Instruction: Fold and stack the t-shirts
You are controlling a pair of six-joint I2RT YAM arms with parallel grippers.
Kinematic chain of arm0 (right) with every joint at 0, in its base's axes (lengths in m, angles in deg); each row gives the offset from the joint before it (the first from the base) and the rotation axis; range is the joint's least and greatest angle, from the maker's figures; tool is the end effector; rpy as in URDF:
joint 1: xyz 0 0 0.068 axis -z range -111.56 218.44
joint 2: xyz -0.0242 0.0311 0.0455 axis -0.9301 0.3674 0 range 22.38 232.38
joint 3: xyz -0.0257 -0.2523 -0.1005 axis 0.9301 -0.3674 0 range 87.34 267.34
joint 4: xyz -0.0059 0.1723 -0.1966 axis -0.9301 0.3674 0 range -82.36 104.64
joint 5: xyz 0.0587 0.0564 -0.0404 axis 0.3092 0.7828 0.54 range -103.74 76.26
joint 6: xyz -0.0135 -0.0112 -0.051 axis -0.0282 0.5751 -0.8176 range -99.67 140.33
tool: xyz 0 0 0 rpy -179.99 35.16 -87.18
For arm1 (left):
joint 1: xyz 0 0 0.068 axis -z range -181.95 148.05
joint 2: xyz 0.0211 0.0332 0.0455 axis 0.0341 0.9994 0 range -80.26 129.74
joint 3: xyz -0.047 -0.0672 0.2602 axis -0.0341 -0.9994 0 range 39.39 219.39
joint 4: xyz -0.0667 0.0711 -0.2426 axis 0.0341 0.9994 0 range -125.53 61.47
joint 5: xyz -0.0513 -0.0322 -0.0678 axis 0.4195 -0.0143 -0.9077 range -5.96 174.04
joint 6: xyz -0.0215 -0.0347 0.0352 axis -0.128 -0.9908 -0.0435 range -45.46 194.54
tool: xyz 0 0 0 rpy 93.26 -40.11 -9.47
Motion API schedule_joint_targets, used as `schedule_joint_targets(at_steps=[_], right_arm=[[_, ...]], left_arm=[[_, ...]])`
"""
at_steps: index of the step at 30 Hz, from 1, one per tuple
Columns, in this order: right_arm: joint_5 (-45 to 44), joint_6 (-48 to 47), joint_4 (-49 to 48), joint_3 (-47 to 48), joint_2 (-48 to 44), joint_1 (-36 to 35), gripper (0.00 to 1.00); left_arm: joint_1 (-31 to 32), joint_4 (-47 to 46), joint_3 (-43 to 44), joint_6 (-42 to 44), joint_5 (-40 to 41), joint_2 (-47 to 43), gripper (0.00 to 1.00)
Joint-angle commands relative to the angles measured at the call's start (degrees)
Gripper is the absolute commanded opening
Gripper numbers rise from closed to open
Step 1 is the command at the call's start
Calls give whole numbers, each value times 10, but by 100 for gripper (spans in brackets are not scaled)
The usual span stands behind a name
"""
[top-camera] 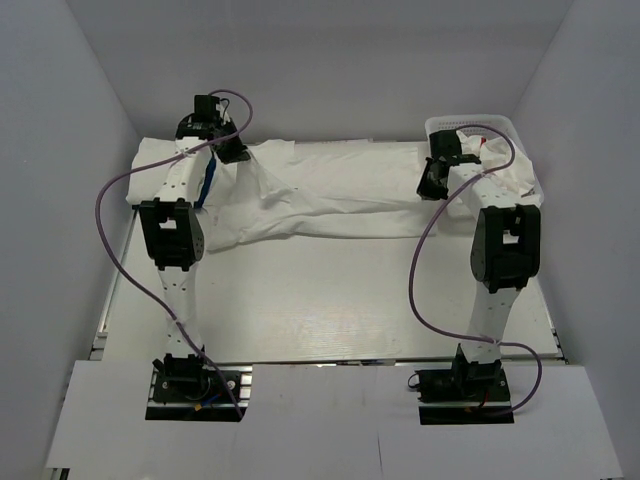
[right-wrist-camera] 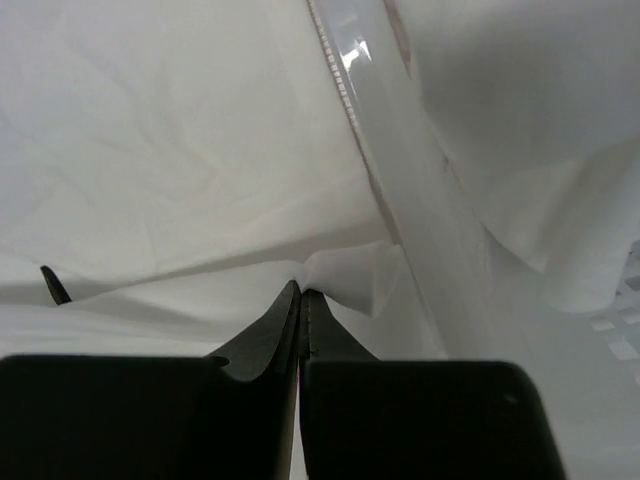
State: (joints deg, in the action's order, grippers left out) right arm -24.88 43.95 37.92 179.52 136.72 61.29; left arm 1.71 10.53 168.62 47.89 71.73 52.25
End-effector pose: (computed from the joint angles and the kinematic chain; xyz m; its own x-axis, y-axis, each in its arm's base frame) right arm 0.4422 0.0486 0.2308 -0.7227 0.3055 -0.6200 0.3103 0.9449 0.1039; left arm 0.5157 -0.0407 0.2715 -0.7668 -0.3901 -0.5097 -0.1599 0.8852 -0.4368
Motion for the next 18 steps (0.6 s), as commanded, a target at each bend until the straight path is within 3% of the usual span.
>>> schedule_joint_targets(at_steps=[1, 2, 4, 7, 10, 13, 17, 18], right_arm=[[16, -13, -17, 39, 7, -1, 0], [15, -16, -22, 42, 12, -2, 3], [20, -30, -22, 58, 18, -1, 25], [45, -44, -21, 73, 18, -5, 35], [79, -63, -24, 70, -2, -13, 51], [106, -80, -43, 47, -30, -26, 62], [134, -88, -65, 6, -64, -43, 88], [141, -93, -78, -4, -81, -51, 90]], left_arm=[[-2, -46, 31, -9, -16, 13, 0], [-2, -55, 37, -9, -16, 20, 1], [-2, -82, 37, 2, -39, 32, 24], [-2, -98, 44, 7, -53, 45, 100], [-2, -80, 60, 13, -53, 45, 100], [-2, -75, 26, 20, -53, 0, 100], [-2, -17, -34, 32, -29, -59, 100], [-2, -6, -55, 32, -13, -90, 100]])
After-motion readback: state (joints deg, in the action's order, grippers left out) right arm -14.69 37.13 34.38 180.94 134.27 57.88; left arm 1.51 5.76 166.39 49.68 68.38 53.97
